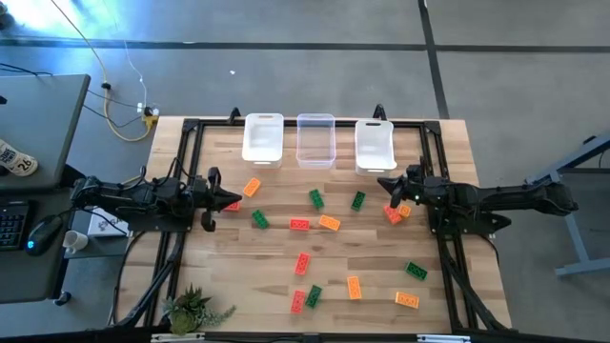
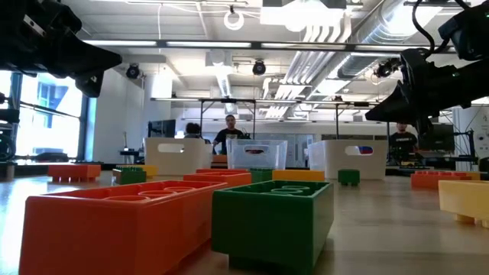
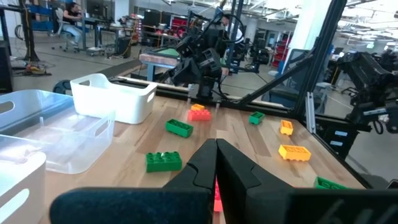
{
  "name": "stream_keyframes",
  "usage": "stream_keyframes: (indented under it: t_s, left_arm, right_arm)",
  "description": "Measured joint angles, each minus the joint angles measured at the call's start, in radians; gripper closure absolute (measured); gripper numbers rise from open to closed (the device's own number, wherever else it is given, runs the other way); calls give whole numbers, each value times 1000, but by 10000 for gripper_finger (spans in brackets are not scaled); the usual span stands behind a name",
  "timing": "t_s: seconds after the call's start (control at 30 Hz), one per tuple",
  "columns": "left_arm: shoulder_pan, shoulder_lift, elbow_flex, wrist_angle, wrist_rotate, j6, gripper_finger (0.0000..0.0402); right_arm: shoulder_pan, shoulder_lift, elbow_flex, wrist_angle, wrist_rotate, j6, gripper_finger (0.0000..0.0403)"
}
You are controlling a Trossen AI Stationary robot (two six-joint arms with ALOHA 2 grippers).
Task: Sort & place blocks by color
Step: Put the orange game piece into the right white bin
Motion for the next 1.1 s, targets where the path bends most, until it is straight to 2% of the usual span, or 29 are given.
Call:
stream_keyframes:
  t_s: [0.4,0.5,0.73,0.83,0.93,1.03,1.1]
  left_arm:
    - [0,0,0,0,1,0,401]
    - [0,0,0,0,-4,0,401]
    - [0,0,0,8,-42,-3,401]
    - [0,0,0,10,-74,-1,401]
    - [0,0,0,14,-92,0,401]
    - [0,0,0,14,-93,0,401]
    - [0,0,0,14,-93,0,401]
  right_arm:
    - [0,0,0,0,-64,21,395]
    - [0,0,0,5,-64,16,371]
    - [0,0,11,54,-81,-18,278]
    - [0,0,83,49,-152,-78,255]
    - [1,2,191,-40,-208,-161,247]
    - [1,19,327,-202,-198,-207,246]
    - [1,44,415,-343,-152,-220,245]
